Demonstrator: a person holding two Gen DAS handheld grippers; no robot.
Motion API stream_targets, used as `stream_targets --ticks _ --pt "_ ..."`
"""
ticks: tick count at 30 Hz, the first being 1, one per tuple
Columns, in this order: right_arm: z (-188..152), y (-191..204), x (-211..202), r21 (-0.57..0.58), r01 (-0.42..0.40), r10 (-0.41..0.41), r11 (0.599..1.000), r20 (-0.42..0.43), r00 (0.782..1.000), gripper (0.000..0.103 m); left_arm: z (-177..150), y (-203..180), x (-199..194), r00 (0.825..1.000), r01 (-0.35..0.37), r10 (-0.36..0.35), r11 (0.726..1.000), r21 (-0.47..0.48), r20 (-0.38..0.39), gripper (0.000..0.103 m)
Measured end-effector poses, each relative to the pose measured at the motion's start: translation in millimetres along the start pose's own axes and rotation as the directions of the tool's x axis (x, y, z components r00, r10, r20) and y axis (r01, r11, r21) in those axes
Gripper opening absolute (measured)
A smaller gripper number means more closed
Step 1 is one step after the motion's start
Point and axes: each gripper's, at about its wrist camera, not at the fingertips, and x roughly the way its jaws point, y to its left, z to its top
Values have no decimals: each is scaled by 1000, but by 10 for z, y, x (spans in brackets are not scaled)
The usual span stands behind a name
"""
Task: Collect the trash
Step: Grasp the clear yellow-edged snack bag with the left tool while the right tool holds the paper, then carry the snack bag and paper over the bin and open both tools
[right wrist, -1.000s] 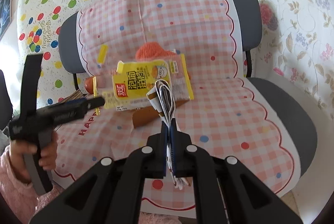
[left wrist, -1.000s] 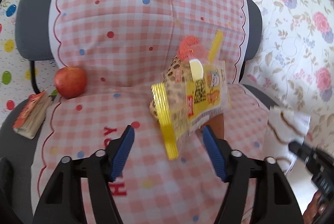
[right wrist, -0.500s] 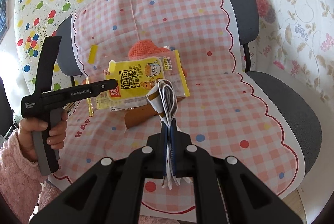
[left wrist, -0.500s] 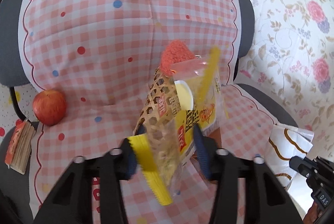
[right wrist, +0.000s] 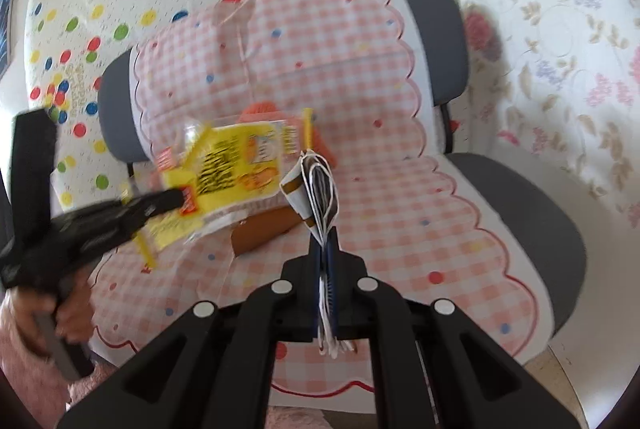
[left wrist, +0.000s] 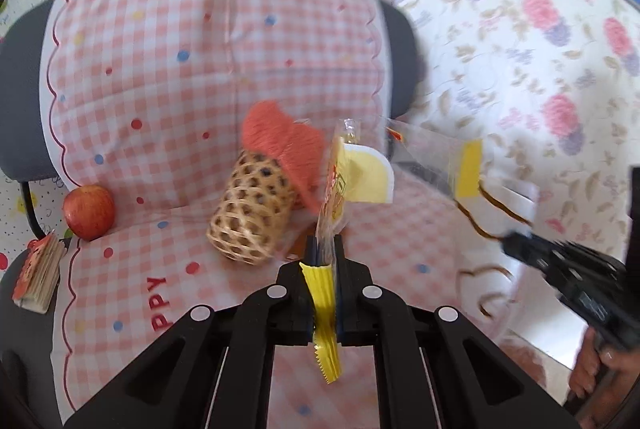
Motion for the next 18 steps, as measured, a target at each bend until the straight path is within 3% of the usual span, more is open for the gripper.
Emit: stream_targets --ticks 7,13,18 --pt "-76 -155 -304 43 45 -46 998 16 999 3 -245 -284 -472 996 67 -68 997 23 65 7" --pt "-269 -291 -603 109 101 -103 989 7 995 3 -415 -415 -623 998 51 -52 998 34 44 7" --pt "-497 -384 -890 108 187 -184 976 -36 982 3 -525 -674 -582 991 132 -131 989 60 -7 8"
